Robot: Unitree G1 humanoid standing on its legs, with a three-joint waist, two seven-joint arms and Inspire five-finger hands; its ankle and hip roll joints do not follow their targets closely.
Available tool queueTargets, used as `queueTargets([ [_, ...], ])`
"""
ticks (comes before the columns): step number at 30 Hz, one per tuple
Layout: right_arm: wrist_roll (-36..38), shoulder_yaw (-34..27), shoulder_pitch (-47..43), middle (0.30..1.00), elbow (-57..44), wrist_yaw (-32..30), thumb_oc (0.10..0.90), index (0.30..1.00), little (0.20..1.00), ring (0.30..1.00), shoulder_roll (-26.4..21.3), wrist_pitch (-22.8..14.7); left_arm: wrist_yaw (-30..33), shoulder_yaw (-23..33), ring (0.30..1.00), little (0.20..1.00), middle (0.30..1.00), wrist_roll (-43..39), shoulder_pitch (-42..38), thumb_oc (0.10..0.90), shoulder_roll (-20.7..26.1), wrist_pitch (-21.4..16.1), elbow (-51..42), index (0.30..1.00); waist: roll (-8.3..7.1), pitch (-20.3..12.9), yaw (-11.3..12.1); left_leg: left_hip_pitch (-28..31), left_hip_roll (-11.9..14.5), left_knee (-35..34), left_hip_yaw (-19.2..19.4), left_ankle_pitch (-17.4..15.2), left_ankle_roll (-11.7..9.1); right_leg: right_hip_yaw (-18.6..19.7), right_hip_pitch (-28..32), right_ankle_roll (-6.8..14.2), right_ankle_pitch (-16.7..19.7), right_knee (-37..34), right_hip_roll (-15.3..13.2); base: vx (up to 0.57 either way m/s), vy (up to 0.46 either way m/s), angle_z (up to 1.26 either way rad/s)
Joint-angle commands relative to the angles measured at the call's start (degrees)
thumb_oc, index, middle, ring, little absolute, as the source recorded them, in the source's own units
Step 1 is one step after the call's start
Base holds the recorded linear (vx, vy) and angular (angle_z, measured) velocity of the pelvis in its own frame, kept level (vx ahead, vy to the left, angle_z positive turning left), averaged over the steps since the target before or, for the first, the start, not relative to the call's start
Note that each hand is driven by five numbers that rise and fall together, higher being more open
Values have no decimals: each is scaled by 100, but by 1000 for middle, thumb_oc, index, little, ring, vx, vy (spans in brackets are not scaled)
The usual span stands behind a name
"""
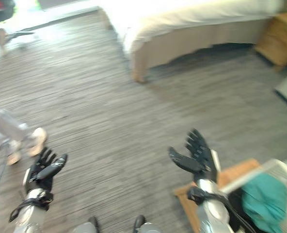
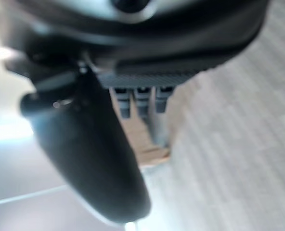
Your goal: Pick up bed clothes into laundry basket.
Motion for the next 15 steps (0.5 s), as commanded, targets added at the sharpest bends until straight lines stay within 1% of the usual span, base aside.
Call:
queueTargets([
  [1,200,346,-400,900,-169,11,800,900,900,900,118,-428,-96,468,900,900,900,438,-397,800,749,-302,-400,900,-446,-121,-300,-120,-224,116,-638,-249,214,1329,-293,735,162,318,-710,-71,249,10],
  [2,223,350,-414,900,-151,37,800,900,900,900,153,-444,-122,416,900,900,900,432,-415,800,812,-353,-367,900,-437,-84,-466,-88,-328,51,-893,-242,277,2198,-409,773,66,374,-293,-69,284,81],
  [3,233,391,-410,900,-147,90,800,900,900,900,152,-427,-153,399,900,900,900,451,-398,800,834,-385,-357,900,-417,-98,-460,-65,-413,-45,-977,-195,317,2669,-506,794,94,366,-96,-26,296,133],
  [4,210,434,-435,900,-112,90,800,900,900,900,162,-432,-128,398,900,900,900,547,-370,800,836,-391,-371,900,-398,-122,-386,-35,-465,-124,-1021,-168,363,2783,-514,792,110,349,-78,-29,232,163],
  [5,201,471,-454,900,-42,57,800,900,900,900,173,-441,-87,416,900,900,900,589,-349,800,807,-401,-389,900,-395,-155,-311,-31,-530,-180,-1057,-125,423,2743,-468,765,94,281,-82,-20,162,74],
  [7,249,464,-421,900,9,30,800,900,900,900,184,-412,-85,394,900,900,900,566,-341,800,737,-365,-399,900,-451,-216,-259,-19,-643,-254,-1112,-85,493,2706,-374,705,85,81,-71,-22,107,-11],
  [8,267,477,-420,900,46,30,800,900,900,900,181,-400,-64,401,900,900,900,536,-340,800,684,-372,-418,900,-485,-240,-187,-21,-688,-253,-1097,-95,515,2600,-343,720,120,-19,-138,-26,51,38],
  [9,237,495,-476,900,133,-1,800,900,900,900,118,-356,-49,409,900,900,900,486,-245,800,534,-372,-411,900,-536,-262,-91,-6,-737,-269,-1095,-99,543,2575,-284,768,236,-146,-179,-19,19,51],
  [12,234,510,-566,900,194,-73,800,900,900,900,93,-393,40,366,900,900,900,453,-237,800,433,-396,-441,900,-556,-278,-39,-11,-753,-287,-1094,-83,556,2647,-285,799,331,-265,-170,5,7,-8],
  [13,269,538,-570,900,280,-123,800,900,900,900,105,-410,110,324,900,900,900,644,-174,800,443,-382,-418,900,-571,-316,4,-9,-769,-347,-1083,-77,574,2652,-262,793,344,-377,-178,0,0,0],
  [15,266,539,-532,900,343,-137,800,900,900,900,103,-404,87,272,900,900,900,716,-138,800,456,-341,-380,900,-579,-346,8,6,-770,-372,-1076,-72,575,2676,-236,791,335,-415,-171,41,-4,-12],
])
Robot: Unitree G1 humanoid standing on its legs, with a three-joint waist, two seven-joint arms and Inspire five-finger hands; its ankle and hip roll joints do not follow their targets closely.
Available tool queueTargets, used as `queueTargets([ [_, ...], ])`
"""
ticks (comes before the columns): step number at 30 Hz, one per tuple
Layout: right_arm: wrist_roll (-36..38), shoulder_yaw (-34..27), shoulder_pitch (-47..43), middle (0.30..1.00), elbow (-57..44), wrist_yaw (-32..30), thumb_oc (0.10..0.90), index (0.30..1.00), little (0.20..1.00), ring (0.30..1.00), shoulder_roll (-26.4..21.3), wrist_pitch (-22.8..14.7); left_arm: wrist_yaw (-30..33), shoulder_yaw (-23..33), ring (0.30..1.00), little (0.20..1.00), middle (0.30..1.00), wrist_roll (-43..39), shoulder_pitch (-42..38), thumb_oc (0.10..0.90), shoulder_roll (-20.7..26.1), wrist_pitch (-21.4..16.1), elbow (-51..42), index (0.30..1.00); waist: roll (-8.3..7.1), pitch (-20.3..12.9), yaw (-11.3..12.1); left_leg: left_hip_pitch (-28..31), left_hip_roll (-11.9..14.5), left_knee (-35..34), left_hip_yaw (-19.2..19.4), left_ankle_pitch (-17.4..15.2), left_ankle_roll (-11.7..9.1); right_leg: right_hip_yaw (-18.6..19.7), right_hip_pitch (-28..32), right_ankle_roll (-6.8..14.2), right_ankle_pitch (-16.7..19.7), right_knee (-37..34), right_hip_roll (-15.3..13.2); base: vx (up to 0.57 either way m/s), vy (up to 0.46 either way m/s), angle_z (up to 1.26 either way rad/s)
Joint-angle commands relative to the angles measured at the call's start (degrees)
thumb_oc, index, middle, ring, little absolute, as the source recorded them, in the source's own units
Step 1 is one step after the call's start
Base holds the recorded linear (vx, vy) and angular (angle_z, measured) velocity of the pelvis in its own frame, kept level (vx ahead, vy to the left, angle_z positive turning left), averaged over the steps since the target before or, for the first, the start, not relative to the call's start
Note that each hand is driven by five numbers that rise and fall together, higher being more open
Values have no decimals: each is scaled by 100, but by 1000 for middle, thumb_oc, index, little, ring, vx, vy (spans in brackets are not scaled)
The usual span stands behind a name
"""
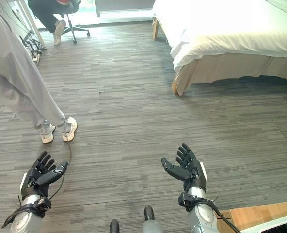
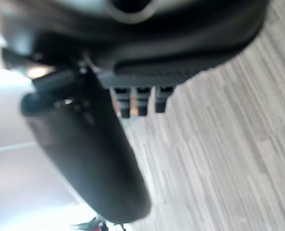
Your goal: Pick up bed clothes into laundry basket.
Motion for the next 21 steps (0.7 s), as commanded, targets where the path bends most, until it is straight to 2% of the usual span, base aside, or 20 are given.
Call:
queueTargets([
  [1,201,-342,-260,900,-241,-111,800,900,900,900,-187,-493,-74,25,900,900,900,250,-294,800,247,-421,-457,900,4,-226,-7,-248,229,57,-278,-270,-175,-234,342,158,-753,110,108,76,-19,-15],
  [6,-120,-170,-28,900,733,-183,800,900,900,900,-312,-293,-254,-235,900,900,900,294,-352,800,201,-304,423,900,-19,-316,-44,-127,270,-57,-290,-262,-204,-224,512,134,-786,-81,135,59,-49,-9],
  [8,-56,-121,8,900,1298,-215,800,900,900,900,-259,-266,-273,-384,900,900,900,210,-468,800,79,-242,1474,900,-33,-380,-51,-87,298,-77,-285,-255,-236,-255,616,129,-783,-218,148,53,-82,-9],
  [9,-52,-122,0,900,1311,-212,800,900,900,900,-262,-275,-277,-387,900,900,900,207,-482,800,80,-255,1495,900,-32,-376,-50,-85,298,-78,-286,-256,-236,-256,621,129,-781,-224,148,40,-71,-10],
  [10,-7,-75,-47,900,1752,-259,800,900,900,900,-244,-326,-270,-493,900,900,900,172,-551,800,6,-226,2100,900,-34,-417,-41,-77,313,-96,-278,-241,-258,-293,671,132,-782,-275,152,31,-63,-8],
  [12,16,-46,-108,900,2012,-290,800,900,900,900,-244,-357,-254,-545,900,900,900,250,-602,800,-5,-242,2415,900,-29,-424,-39,-71,320,-102,-281,-238,-266,-308,690,131,-778,-294,154,22,-52,-2],
  [14,25,40,-209,900,2711,-396,800,900,900,900,-246,-406,-216,-680,900,900,900,494,-703,800,-24,-233,3224,900,-26,-461,-40,-59,336,-113,-277,-219,-291,-337,741,128,-778,-339,177,25,-63,1],
  [16,-15,82,-230,900,2981,-448,800,900,900,900,-265,-402,-213,-649,900,900,900,437,-732,800,-78,-227,3602,900,-20,-486,-43,-43,342,-127,-302,-216,-305,-349,781,120,-780,-379,191,36,-57,2],
  [21,11,67,-147,900,3004,-377,800,900,900,900,-228,-490,-229,-657,900,900,900,384,-651,800,-94,-354,3514,900,-9,-531,-54,-34,344,-133,-339,-211,-324,-409,853,123,-780,-433,185,22,-23,3],
])
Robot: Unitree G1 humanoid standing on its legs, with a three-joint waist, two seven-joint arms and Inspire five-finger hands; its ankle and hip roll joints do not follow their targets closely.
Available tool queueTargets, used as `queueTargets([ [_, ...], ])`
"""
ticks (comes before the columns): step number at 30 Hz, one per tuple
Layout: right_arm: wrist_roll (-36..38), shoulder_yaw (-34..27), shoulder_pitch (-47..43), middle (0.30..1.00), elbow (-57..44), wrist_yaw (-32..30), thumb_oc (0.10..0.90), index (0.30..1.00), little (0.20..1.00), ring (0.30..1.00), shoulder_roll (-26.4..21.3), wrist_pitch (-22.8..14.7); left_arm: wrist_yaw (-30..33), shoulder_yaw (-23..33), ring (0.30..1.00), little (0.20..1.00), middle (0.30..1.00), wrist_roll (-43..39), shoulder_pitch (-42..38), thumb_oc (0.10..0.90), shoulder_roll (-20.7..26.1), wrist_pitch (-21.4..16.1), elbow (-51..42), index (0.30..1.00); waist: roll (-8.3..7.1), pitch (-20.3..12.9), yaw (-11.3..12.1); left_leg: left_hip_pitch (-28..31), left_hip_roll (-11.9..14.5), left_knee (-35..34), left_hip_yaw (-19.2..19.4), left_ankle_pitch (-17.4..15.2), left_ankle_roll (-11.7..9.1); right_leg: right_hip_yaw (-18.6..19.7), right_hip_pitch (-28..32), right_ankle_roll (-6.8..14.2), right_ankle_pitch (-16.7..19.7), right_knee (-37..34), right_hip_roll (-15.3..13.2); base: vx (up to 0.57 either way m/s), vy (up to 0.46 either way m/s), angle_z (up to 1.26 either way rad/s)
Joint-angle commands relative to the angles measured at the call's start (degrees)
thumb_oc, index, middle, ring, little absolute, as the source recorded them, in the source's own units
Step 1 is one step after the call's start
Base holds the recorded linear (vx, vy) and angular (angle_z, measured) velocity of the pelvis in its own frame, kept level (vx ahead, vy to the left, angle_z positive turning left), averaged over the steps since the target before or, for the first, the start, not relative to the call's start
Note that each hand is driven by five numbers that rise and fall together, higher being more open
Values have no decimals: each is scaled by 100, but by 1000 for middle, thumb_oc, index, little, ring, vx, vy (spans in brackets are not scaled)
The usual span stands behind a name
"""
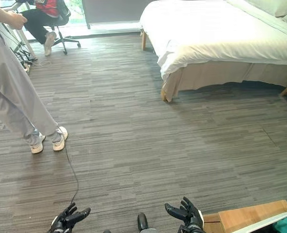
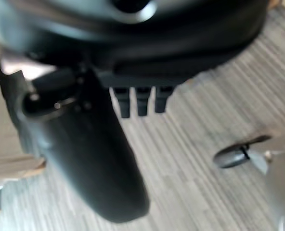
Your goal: Pick up bed clothes into laundry basket.
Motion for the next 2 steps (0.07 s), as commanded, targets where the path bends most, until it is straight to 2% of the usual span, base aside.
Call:
queueTargets([
  [1,70,-183,-61,900,-629,-20,800,900,900,900,-201,-550,-96,46,900,900,900,105,-199,800,391,-567,-486,900,-64,-235,-10,-344,-81,4,-447,-105,-87,-391,336,336,-955,290,-224,23,-23,8],
  [2,71,-165,-78,900,-607,-30,800,900,900,900,-212,-580,-40,30,900,900,900,238,-218,800,426,-589,-420,900,-60,-241,-10,-343,-82,4,-453,-106,-86,-390,341,336,-955,293,-225,9,-16,8],
])
